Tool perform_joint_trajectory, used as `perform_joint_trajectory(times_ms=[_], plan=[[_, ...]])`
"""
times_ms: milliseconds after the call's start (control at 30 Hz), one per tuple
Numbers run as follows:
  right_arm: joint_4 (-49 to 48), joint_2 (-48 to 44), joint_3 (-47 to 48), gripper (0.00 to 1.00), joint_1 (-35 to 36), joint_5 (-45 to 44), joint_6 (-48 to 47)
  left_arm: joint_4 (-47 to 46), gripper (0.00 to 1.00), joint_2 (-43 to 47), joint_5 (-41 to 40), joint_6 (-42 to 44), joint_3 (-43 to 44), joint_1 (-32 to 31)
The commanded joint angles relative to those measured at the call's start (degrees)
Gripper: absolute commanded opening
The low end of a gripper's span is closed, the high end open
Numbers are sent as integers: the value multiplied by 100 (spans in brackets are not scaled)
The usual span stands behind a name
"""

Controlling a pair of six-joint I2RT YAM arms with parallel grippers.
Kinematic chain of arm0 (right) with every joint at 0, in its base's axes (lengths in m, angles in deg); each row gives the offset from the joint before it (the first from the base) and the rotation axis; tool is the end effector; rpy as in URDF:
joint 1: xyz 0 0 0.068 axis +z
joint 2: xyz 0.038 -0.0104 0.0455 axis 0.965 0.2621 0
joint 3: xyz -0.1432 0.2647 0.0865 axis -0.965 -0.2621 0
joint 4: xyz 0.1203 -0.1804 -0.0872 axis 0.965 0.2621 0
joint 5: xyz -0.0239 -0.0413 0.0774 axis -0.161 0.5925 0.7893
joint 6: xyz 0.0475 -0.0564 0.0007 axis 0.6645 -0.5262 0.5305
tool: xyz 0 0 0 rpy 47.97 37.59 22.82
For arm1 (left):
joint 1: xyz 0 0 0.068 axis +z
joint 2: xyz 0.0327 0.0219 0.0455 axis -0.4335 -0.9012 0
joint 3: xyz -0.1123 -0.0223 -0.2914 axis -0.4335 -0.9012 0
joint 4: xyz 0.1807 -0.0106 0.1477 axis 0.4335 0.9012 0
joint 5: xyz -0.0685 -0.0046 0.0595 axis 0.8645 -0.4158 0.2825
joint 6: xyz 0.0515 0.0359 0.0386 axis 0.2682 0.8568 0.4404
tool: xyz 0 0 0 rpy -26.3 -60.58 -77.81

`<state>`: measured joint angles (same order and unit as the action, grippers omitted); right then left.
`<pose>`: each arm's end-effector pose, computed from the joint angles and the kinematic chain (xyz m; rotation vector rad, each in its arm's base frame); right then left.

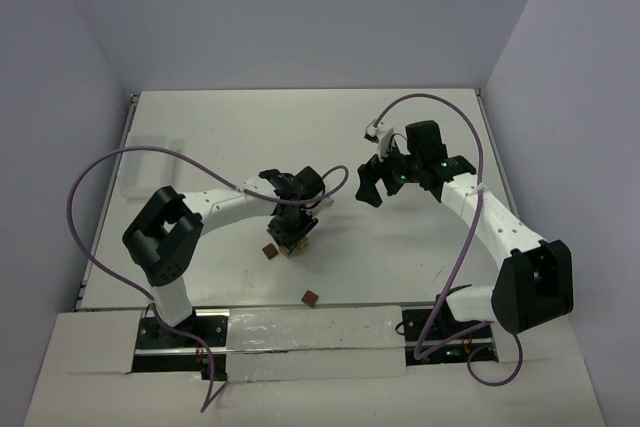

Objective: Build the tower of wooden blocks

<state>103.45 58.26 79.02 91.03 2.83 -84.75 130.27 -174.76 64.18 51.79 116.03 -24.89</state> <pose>0.2323 0.1027 0.3109 -0.9590 2.0710 0.6458 0.1989 -0.2445 0.2112 1.1584 2.8078 -0.1282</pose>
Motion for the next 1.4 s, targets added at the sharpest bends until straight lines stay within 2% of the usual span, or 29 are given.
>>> perform_joint_trajectory(times_ms=[0,633,1033,1100,1367], plan=[[-143,-12,-4,100,-50,105,-77,14,21,-66,-46,-92,344,-5],[-152,0,-39,100,-94,114,-122,67,25,-116,153,-118,408,-23],[-169,9,-47,100,-94,115,-99,23,22,49,-123,-577,376,-178],[-161,25,-24,100,-94,122,-99,-48,22,124,-416,-658,334,-237],[-152,33,-27,100,-102,133,-105,-42,23,10,-520,-719,365,-286]])
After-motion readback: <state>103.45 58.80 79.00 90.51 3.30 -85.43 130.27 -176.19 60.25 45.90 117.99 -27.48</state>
